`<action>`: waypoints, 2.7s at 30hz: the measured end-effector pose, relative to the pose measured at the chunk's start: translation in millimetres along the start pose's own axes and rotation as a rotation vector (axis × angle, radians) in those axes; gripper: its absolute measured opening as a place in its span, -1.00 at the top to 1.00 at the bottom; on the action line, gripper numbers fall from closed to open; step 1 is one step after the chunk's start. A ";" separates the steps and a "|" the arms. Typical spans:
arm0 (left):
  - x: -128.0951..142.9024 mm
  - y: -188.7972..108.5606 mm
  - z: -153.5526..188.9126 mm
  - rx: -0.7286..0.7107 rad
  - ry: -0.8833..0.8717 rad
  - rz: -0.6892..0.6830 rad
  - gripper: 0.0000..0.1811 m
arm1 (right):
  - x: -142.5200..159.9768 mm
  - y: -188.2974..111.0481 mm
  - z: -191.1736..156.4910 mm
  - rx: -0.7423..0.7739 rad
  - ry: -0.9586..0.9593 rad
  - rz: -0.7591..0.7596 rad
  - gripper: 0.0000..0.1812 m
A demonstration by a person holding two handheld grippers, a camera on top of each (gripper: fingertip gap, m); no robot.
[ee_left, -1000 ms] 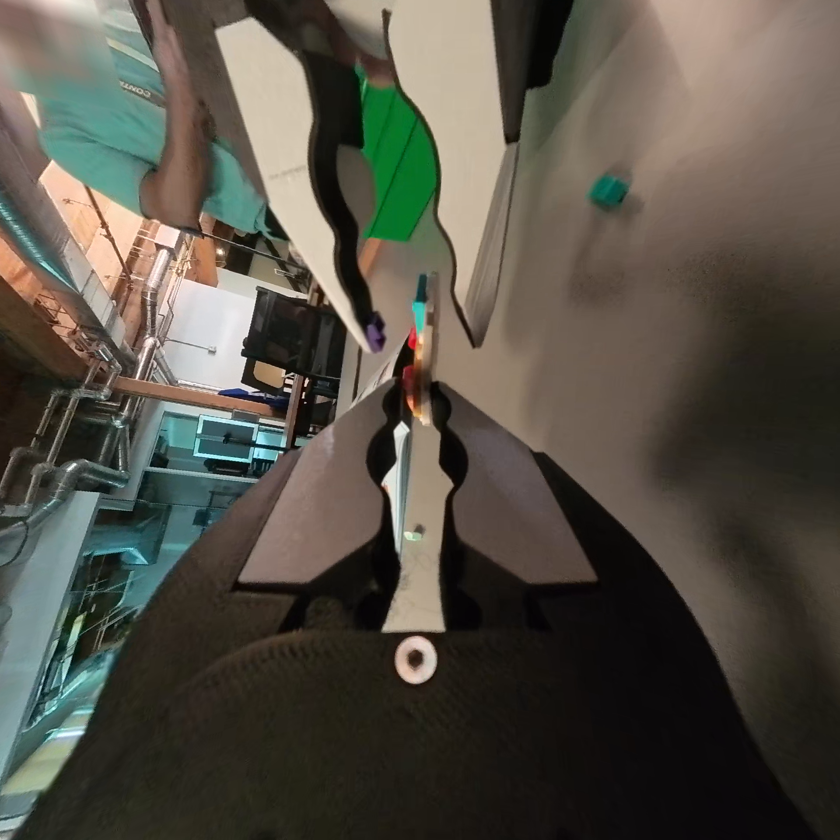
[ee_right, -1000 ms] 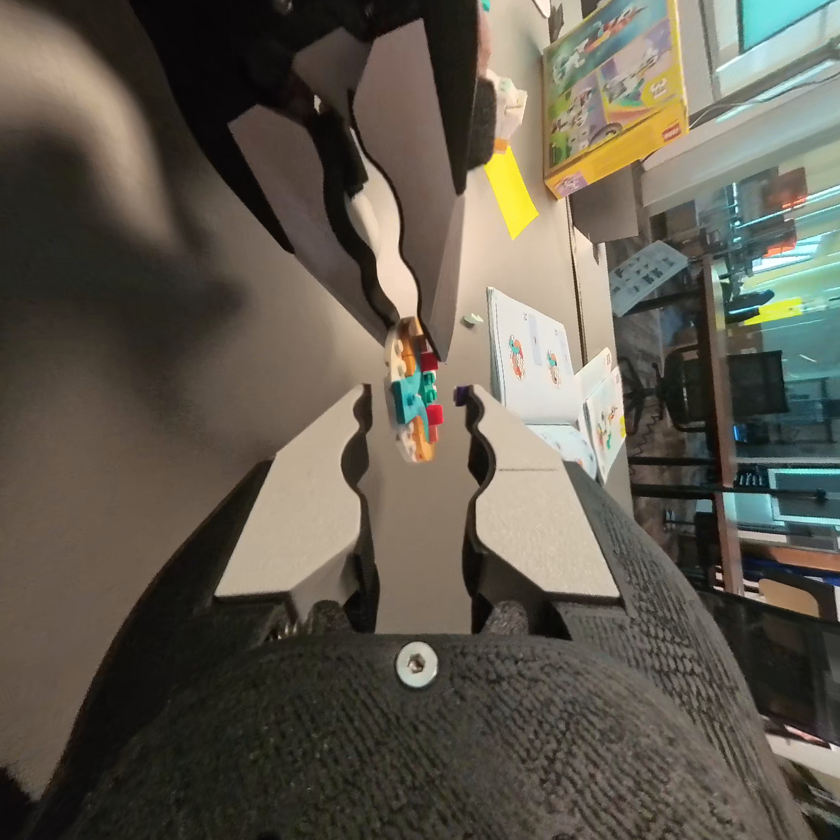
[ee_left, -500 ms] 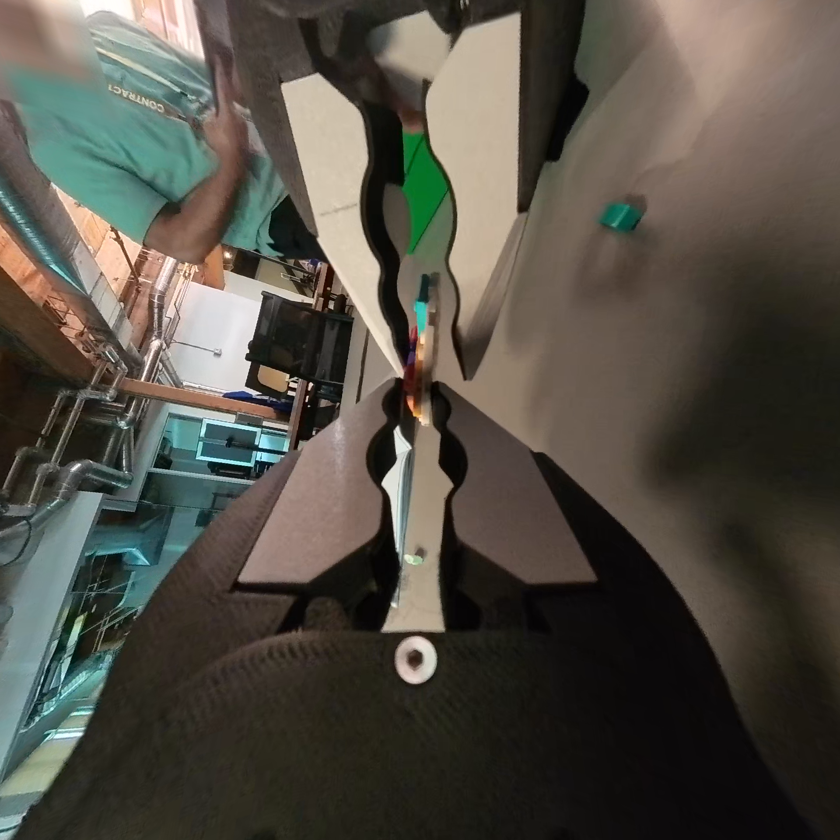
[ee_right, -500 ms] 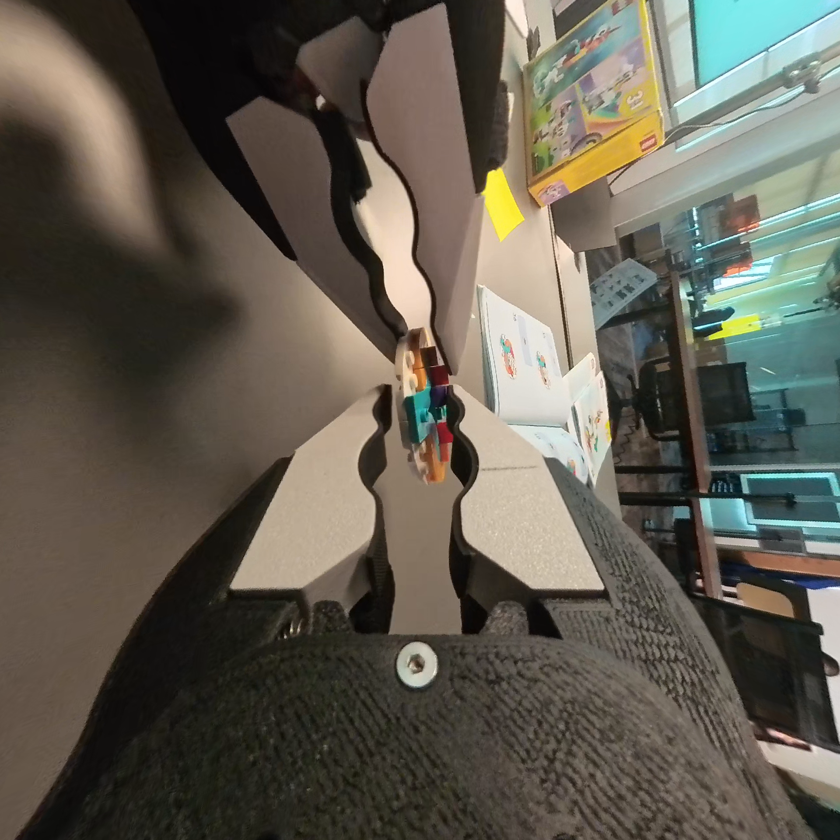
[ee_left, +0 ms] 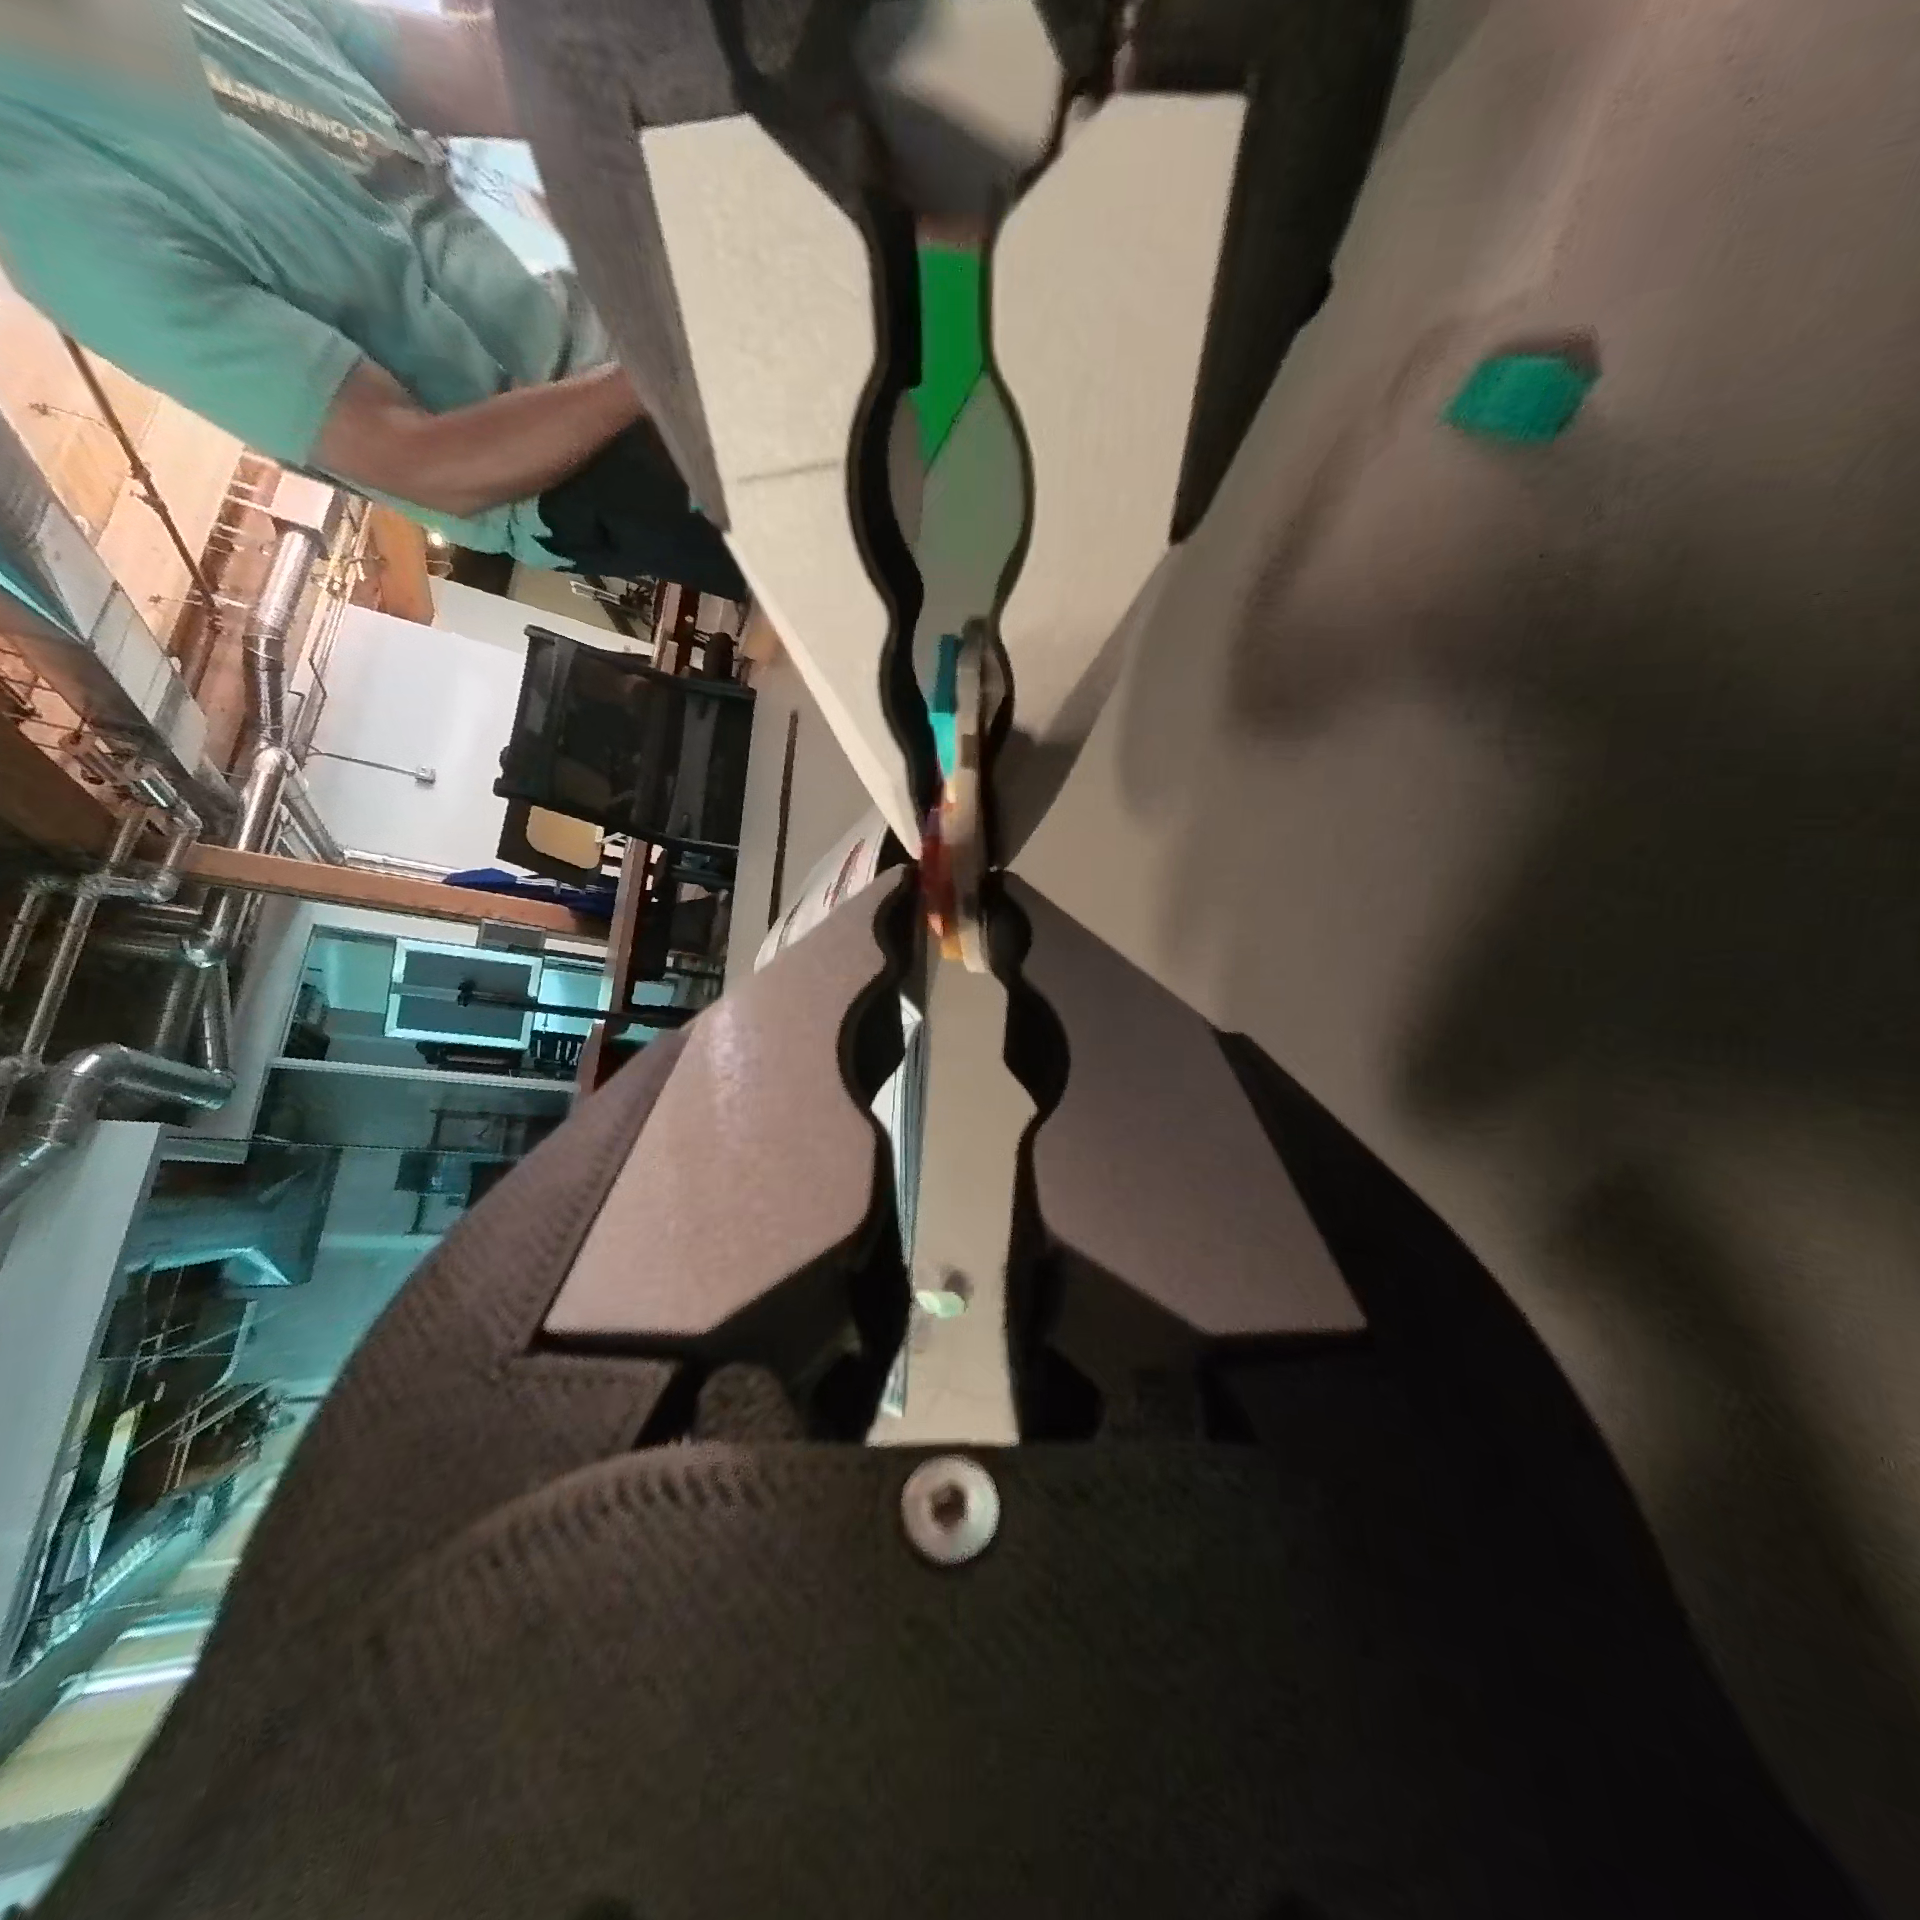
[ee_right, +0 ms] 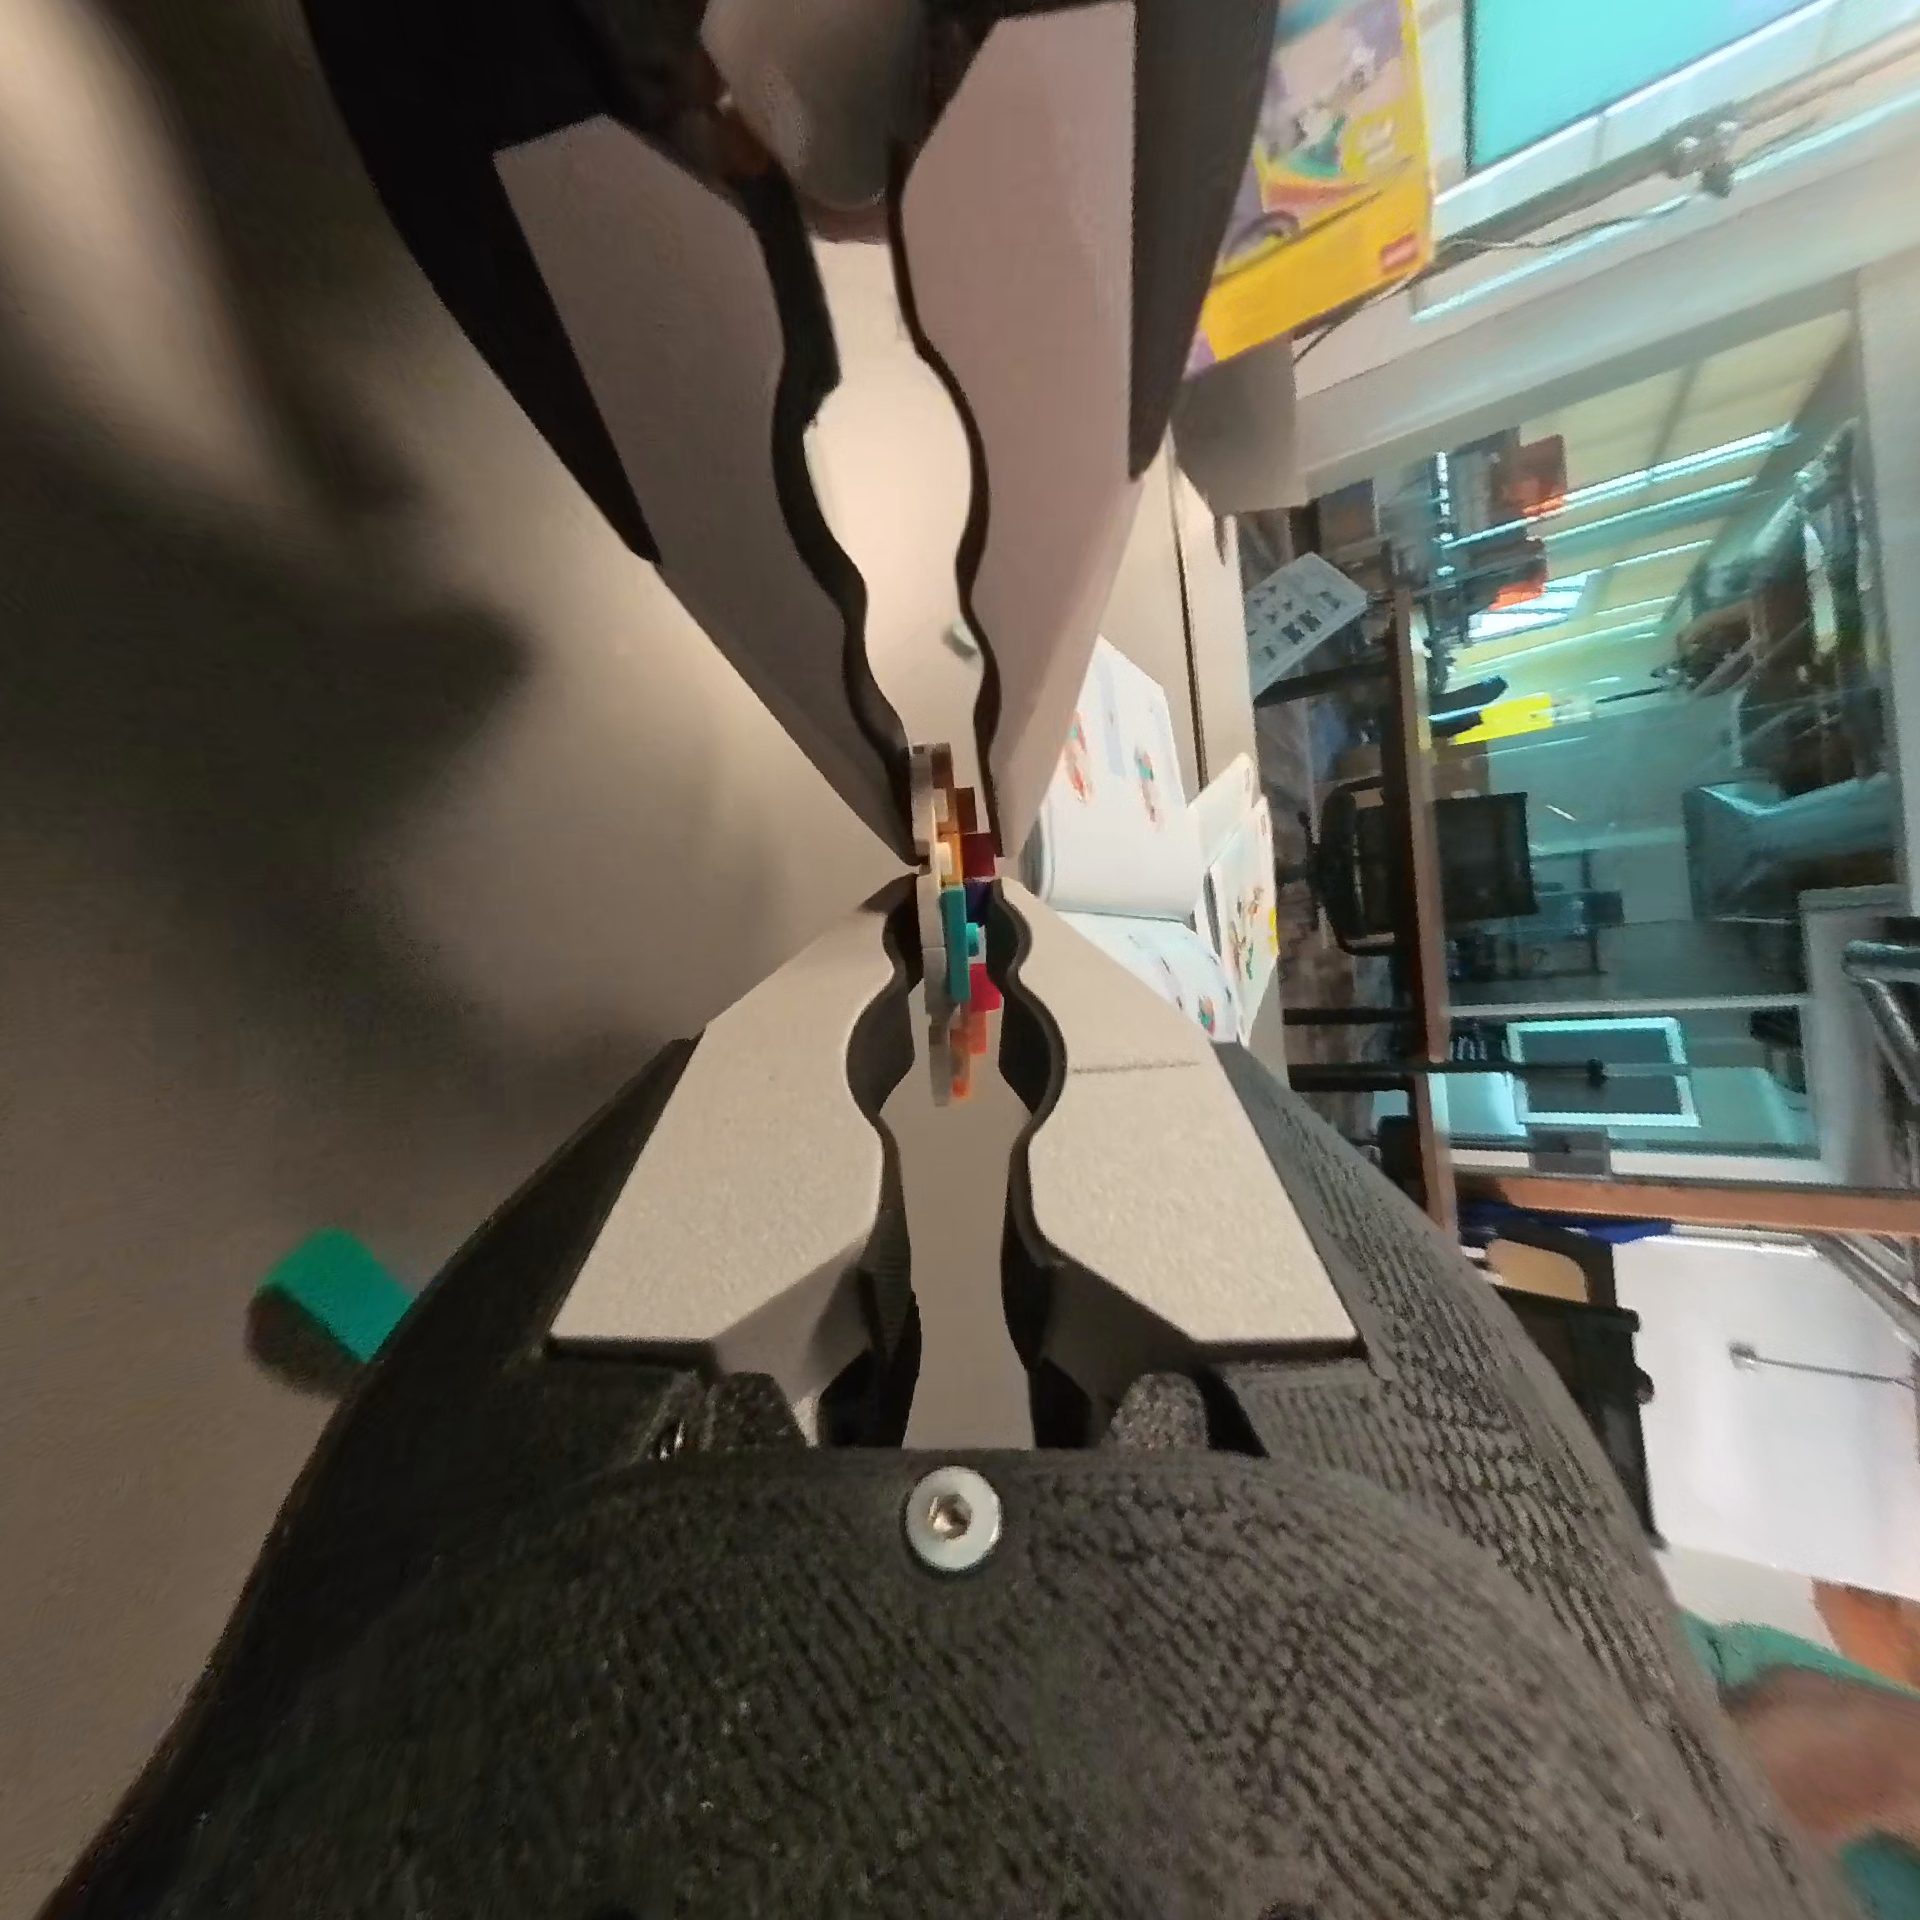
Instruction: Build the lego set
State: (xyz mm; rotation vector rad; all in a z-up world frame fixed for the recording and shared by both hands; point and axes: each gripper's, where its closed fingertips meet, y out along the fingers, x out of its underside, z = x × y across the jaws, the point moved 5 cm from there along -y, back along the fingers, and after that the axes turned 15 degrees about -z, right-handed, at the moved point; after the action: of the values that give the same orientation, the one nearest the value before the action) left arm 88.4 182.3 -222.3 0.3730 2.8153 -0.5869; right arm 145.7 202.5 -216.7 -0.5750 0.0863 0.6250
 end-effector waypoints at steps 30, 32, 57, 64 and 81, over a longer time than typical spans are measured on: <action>-6.9 31.6 -8.7 -0.246 0.211 -0.010 0.87 | 25.7 14.4 7.2 0.307 0.042 0.034 0.90; -6.0 32.8 -7.6 -0.220 0.199 -0.019 0.89 | 25.8 15.8 6.1 0.300 0.038 0.030 0.90; -1.9 34.0 -5.3 -0.139 0.122 -0.021 0.88 | 25.6 21.0 3.8 0.223 0.107 0.010 0.90; 0.7 35.5 -1.4 -0.102 0.129 -0.027 0.89 | 25.4 24.5 -0.6 0.207 0.073 -0.013 0.91; -1.7 28.0 -11.3 -0.192 0.107 0.014 0.88 | 19.1 12.7 6.0 0.276 0.103 0.086 0.68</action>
State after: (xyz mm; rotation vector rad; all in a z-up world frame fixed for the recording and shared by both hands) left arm 96.2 211.5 -221.8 0.3970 2.9363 -0.2971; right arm 153.4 224.2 -222.5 -0.3375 0.2906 0.6537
